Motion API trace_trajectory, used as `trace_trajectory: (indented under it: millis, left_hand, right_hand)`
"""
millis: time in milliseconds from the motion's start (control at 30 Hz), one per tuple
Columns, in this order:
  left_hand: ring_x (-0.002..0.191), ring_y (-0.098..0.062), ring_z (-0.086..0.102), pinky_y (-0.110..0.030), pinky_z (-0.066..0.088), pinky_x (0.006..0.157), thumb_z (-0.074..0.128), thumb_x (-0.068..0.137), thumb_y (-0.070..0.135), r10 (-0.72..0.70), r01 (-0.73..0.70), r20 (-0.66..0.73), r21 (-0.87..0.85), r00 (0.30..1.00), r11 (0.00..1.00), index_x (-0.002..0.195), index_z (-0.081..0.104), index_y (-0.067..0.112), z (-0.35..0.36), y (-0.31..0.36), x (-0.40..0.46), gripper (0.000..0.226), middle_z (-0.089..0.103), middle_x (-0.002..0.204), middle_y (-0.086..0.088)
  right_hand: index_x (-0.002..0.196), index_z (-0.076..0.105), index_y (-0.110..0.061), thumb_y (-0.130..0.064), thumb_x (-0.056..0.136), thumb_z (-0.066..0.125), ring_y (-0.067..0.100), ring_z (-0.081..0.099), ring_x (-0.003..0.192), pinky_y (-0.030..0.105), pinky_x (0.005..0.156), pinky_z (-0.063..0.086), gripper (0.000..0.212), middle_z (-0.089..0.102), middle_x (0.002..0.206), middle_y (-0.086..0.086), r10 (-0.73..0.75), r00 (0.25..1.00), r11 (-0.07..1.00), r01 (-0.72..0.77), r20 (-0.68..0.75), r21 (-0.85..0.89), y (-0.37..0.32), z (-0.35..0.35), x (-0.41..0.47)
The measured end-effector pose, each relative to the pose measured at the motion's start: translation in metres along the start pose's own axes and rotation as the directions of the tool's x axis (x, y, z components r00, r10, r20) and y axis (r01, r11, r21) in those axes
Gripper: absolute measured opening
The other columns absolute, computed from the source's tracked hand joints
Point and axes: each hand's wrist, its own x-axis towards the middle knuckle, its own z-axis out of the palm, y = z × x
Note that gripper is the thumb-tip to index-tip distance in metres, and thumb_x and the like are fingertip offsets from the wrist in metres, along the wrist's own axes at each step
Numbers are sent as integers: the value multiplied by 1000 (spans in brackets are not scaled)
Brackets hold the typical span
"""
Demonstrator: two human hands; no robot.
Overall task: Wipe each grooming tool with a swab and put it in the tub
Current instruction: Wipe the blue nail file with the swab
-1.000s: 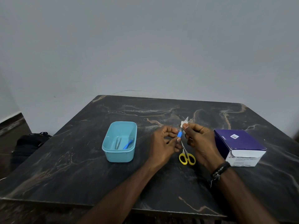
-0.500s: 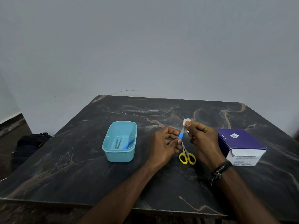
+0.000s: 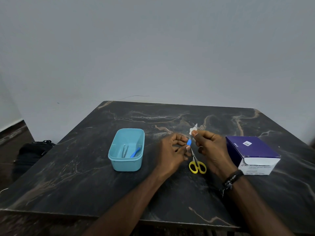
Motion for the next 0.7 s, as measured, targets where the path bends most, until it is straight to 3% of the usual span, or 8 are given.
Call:
trace_trajectory:
  millis: [167,333,433,533,700]
  left_hand:
    - [59,-19,67,-21,51,49,64,85,-6,-18,18,36,7,999,1000,88,59,9,2,0,-2,16,65,77,-13]
    - [62,-22,69,-25,54,52,67,85,-3,14,-13,-34,7,999,1000,94,61,3,-1,1,1,13,66,84,-20]
    - [62,-23,69,-25,55,53,68,84,-2,28,-28,-52,0,998,1000,97,61,1,-2,2,2,15,67,84,-19]
    - [63,-26,69,-24,54,52,67,84,-4,9,-9,-33,4,999,1000,96,60,0,-1,2,1,14,66,84,-20]
    - [58,-18,67,-21,52,49,65,85,-6,-9,9,36,8,999,1000,90,59,6,2,2,-3,15,65,79,-15]
  right_hand:
    - [91,73,-8,-15,87,68,10,39,56,16,43,35,10,50,62,4,-42,995,997,48,-90,64,-2,-3,2]
    - [88,73,-7,-16,86,69,9,44,55,17,45,37,11,60,57,-5,27,999,999,-26,31,-28,3,-1,1]
    - [92,74,-4,-17,86,69,10,46,56,20,47,37,15,66,62,-2,63,994,997,-59,89,-50,3,0,-1]
    - [90,75,-10,-17,86,69,7,45,55,17,46,37,10,61,58,-6,13,1000,1000,-13,8,-8,1,0,0]
    - [90,75,-14,-19,85,70,10,42,57,22,48,36,8,54,65,4,-51,993,996,58,-105,67,0,-7,4]
